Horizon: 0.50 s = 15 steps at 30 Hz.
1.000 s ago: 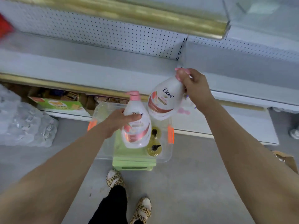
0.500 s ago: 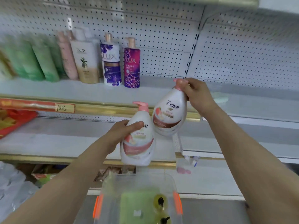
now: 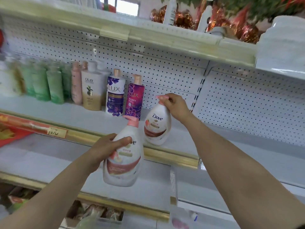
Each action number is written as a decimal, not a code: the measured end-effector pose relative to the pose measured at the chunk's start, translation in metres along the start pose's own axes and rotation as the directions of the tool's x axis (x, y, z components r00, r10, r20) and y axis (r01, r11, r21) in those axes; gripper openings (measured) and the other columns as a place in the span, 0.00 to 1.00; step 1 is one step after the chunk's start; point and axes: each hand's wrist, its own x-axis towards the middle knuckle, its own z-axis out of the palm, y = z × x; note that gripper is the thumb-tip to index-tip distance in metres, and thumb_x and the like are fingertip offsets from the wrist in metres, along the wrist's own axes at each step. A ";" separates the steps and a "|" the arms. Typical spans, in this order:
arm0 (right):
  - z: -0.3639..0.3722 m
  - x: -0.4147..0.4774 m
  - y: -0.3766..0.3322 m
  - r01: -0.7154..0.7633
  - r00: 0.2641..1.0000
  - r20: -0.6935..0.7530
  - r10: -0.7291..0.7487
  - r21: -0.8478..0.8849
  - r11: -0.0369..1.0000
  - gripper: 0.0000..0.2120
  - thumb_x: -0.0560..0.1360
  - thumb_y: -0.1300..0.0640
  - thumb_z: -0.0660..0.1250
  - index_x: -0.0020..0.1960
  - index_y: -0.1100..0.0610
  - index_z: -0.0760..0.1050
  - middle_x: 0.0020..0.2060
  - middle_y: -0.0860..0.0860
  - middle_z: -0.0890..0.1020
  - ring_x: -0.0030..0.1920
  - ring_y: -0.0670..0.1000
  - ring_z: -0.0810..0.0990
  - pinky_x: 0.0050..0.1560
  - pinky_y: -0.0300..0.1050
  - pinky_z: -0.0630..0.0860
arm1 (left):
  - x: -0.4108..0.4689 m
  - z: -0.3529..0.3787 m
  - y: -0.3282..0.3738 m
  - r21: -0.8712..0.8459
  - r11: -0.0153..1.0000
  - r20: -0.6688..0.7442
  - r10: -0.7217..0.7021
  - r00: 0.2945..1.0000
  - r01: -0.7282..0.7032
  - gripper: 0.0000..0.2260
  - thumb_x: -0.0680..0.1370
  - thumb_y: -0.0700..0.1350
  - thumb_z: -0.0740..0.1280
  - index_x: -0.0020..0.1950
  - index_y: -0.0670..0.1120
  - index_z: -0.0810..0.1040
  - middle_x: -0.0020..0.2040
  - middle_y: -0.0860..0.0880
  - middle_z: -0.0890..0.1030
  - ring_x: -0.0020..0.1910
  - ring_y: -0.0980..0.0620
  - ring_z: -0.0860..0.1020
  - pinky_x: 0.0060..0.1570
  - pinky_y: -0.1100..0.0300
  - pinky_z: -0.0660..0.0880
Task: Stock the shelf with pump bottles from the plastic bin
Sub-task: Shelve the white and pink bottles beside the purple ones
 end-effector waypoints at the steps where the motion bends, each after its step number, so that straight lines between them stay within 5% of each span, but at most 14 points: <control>1: 0.000 0.008 0.006 0.010 1.000 0.029 -0.009 -0.011 1.000 0.18 0.75 0.41 0.69 0.55 0.54 0.82 0.51 0.43 0.85 0.54 0.43 0.84 0.63 0.51 0.77 | 0.003 0.003 0.002 -0.003 1.000 -0.012 0.003 1.000 -0.003 0.35 0.57 0.65 0.76 0.56 0.45 0.80 0.47 0.45 0.86 0.45 0.43 0.85 0.54 0.44 0.80; 6: -0.008 0.025 0.023 0.047 0.984 0.172 -0.042 -0.024 0.999 0.14 0.77 0.44 0.68 0.59 0.49 0.79 0.51 0.41 0.82 0.48 0.36 0.80 0.54 0.42 0.75 | 0.022 0.016 0.015 -0.015 1.000 -0.114 0.008 0.993 -0.010 0.33 0.60 0.63 0.76 0.56 0.43 0.80 0.46 0.44 0.86 0.45 0.42 0.85 0.55 0.43 0.80; 9: -0.014 0.028 0.034 0.052 0.940 0.340 0.031 -0.233 0.971 0.33 0.67 0.42 0.78 0.68 0.42 0.69 0.57 0.42 0.78 0.55 0.42 0.77 0.55 0.43 0.75 | 0.034 0.023 0.020 -0.046 0.999 -0.161 0.008 0.987 -0.015 0.35 0.56 0.64 0.78 0.54 0.42 0.81 0.47 0.44 0.86 0.47 0.41 0.85 0.58 0.42 0.78; 11: -0.013 0.031 0.043 0.087 0.945 0.325 0.048 -0.389 0.917 0.45 0.59 0.39 0.81 0.71 0.43 0.65 0.56 0.45 0.79 0.53 0.48 0.78 0.55 0.47 0.77 | 0.042 0.028 0.023 -0.055 0.998 -0.161 0.014 0.987 -0.024 0.36 0.54 0.65 0.79 0.54 0.43 0.82 0.47 0.44 0.86 0.48 0.42 0.85 0.58 0.43 0.78; 15: -0.007 0.042 0.049 0.096 0.963 0.268 0.032 -0.451 0.887 0.45 0.58 0.41 0.81 0.70 0.47 0.65 0.53 0.47 0.79 0.51 0.51 0.78 0.54 0.51 0.78 | 0.053 0.037 0.027 -0.059 0.998 -0.160 0.024 0.987 -0.034 0.34 0.57 0.63 0.76 0.55 0.43 0.82 0.48 0.44 0.86 0.49 0.42 0.85 0.59 0.44 0.78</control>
